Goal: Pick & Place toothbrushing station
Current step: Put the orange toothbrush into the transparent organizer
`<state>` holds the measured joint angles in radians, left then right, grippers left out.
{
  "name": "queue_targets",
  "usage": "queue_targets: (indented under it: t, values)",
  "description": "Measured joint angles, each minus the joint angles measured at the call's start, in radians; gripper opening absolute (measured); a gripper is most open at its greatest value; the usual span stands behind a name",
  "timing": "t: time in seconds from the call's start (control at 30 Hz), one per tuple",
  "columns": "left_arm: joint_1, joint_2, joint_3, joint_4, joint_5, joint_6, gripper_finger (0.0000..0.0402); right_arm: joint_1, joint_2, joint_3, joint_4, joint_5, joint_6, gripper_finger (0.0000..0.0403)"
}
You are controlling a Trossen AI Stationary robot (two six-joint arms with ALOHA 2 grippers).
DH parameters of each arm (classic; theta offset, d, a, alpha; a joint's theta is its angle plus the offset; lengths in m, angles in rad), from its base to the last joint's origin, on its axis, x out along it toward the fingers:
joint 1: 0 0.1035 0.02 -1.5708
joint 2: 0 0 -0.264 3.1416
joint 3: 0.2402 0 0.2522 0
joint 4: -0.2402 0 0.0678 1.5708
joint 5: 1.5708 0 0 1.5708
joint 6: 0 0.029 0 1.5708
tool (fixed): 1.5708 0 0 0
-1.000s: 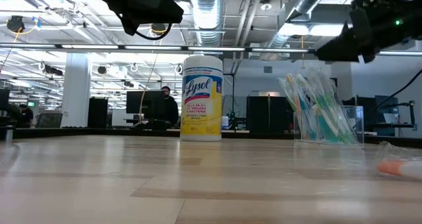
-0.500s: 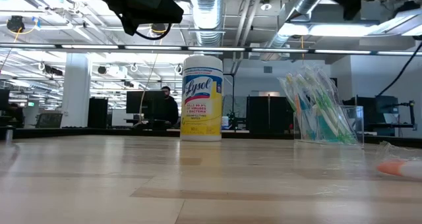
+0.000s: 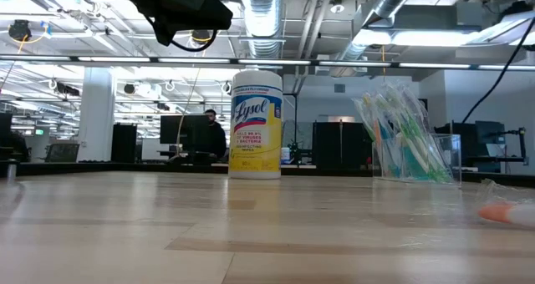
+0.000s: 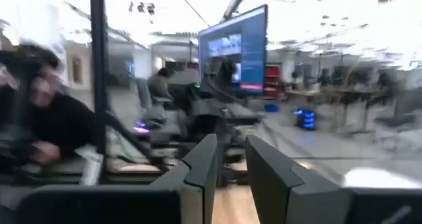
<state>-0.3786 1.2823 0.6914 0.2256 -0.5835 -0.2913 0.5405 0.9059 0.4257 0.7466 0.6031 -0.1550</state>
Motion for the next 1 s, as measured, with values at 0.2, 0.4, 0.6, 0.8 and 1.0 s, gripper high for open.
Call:
queue_targets:
  t: [0.2, 0.4, 0.6, 0.8, 1.0]
  values:
    - [0.0, 0.0, 0.0, 0.0, 0.0, -0.001, 0.0067, -0.074, 0.175, 0.153, -0.181, -0.115, 0.101, 0.0071]
    - [-0.001, 0.0, 0.0, 0.0, 0.003, -0.001, 0.0067, -0.055, 0.29, 0.185, -0.181, -0.071, 0.09, 0.0071]
    - [-0.003, 0.0, 0.0, 0.0, 0.005, -0.001, 0.0067, -0.051, 0.283, 0.188, -0.191, -0.081, 0.105, 0.0071]
    - [-0.003, 0.0, 0.0, 0.0, 0.005, -0.001, 0.0067, -0.041, 0.283, 0.189, -0.184, -0.057, 0.098, 0.0071]
    - [-0.003, 0.0, 0.0, 0.0, 0.005, -0.002, 0.0067, -0.042, 0.283, 0.189, -0.237, -0.064, 0.129, 0.0071]
